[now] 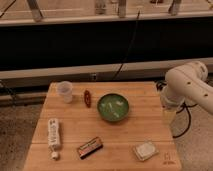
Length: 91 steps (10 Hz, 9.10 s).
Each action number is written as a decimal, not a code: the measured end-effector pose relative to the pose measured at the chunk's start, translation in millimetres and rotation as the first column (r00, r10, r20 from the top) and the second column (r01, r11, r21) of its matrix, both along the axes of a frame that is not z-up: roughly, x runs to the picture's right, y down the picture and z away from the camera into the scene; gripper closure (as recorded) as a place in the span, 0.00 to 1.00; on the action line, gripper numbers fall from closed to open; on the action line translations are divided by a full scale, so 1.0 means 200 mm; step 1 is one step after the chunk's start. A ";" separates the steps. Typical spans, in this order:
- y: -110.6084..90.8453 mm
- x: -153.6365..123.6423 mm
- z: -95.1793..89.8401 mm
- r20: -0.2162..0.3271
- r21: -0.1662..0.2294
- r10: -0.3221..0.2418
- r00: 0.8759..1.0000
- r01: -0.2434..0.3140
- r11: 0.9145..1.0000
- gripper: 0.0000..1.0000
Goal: Place the white sponge in the ceramic bowl
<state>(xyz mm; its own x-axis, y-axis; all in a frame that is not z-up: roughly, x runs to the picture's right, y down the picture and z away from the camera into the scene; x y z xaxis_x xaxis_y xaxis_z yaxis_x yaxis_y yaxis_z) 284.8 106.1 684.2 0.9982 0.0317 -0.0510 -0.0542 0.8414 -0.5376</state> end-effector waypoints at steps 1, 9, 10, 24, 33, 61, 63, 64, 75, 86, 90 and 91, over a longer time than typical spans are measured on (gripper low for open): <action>0.00 0.00 0.00 0.000 0.000 0.000 1.000 0.000 1.000 0.20; 0.00 0.00 0.00 0.000 0.000 0.000 1.000 0.000 1.000 0.20; 0.00 0.00 0.00 0.000 0.000 0.000 1.000 0.000 1.000 0.20; 0.36 -0.12 -0.02 0.104 -0.039 -0.217 0.971 0.222 0.974 0.20; 0.60 -0.28 0.07 0.220 -0.051 -0.335 0.916 0.353 0.934 0.20; 1.07 -0.30 0.34 0.391 -0.055 -0.329 0.860 0.379 0.924 0.43; 1.07 -0.29 0.35 0.393 -0.054 -0.330 0.858 0.380 0.923 0.54; 1.07 -0.29 0.35 0.394 -0.053 -0.331 0.858 0.381 0.923 0.63; 0.80 -0.28 0.38 0.383 -0.034 -0.352 0.854 0.394 0.919 1.00; 0.39 -0.42 0.55 0.392 0.018 -0.435 0.811 0.466 0.884 1.00; 0.24 -0.54 0.59 0.393 0.030 -0.469 0.791 0.499 0.866 1.00; 0.19 -0.58 0.62 0.396 0.042 -0.478 0.784 0.504 0.863 1.00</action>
<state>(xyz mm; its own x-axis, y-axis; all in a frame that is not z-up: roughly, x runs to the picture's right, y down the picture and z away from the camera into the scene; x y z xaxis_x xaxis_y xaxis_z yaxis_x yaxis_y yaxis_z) 168.0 143.9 808.8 0.8173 -0.4579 0.3497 0.5760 0.6619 -0.4796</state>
